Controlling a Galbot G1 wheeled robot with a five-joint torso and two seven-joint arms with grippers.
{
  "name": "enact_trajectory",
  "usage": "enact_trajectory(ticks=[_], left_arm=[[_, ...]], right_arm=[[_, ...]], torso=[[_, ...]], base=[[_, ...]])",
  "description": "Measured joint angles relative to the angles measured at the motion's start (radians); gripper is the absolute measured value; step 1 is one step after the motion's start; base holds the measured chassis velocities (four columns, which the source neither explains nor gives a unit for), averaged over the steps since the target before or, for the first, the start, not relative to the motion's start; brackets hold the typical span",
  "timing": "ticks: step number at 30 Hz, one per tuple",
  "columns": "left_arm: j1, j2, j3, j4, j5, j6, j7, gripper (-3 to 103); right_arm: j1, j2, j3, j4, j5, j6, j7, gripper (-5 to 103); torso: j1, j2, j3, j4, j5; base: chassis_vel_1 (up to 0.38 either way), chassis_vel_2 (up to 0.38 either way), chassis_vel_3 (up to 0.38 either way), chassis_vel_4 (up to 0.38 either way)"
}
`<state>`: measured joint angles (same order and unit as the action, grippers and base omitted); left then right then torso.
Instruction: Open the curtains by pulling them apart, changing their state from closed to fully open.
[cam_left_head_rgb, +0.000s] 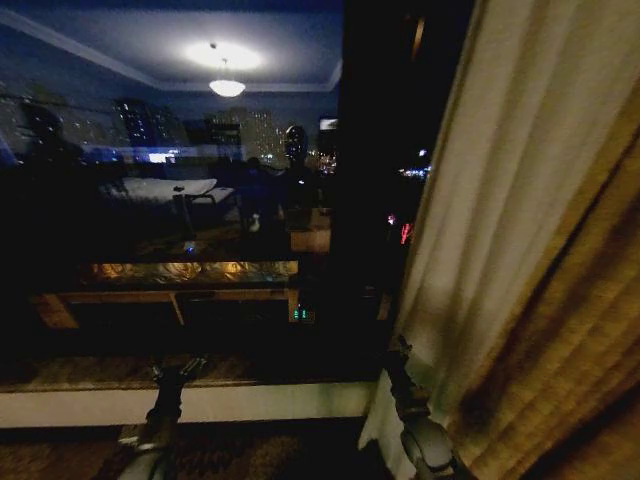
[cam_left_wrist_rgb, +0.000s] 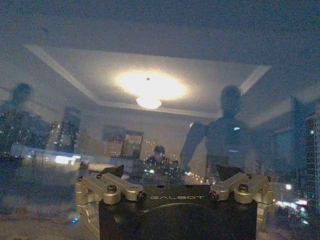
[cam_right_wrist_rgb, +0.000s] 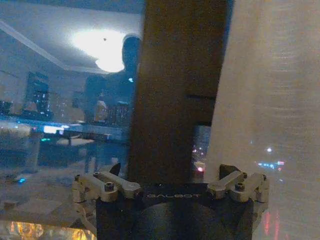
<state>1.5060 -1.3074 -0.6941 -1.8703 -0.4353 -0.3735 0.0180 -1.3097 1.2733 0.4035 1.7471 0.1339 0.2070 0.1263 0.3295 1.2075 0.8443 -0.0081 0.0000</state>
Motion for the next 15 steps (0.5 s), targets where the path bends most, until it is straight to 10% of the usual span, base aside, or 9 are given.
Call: enact_trajectory(ticks=[15], left_arm=[[0.0, 0.0, 0.0, 0.0, 0.0, 0.0, 0.0, 100]], right_arm=[[0.0, 0.0, 0.0, 0.0, 0.0, 0.0, 0.0, 100]], torso=[[0.0, 0.0, 0.0, 0.0, -0.0001]], base=[[0.355, 0.36, -0.364, -0.355]])
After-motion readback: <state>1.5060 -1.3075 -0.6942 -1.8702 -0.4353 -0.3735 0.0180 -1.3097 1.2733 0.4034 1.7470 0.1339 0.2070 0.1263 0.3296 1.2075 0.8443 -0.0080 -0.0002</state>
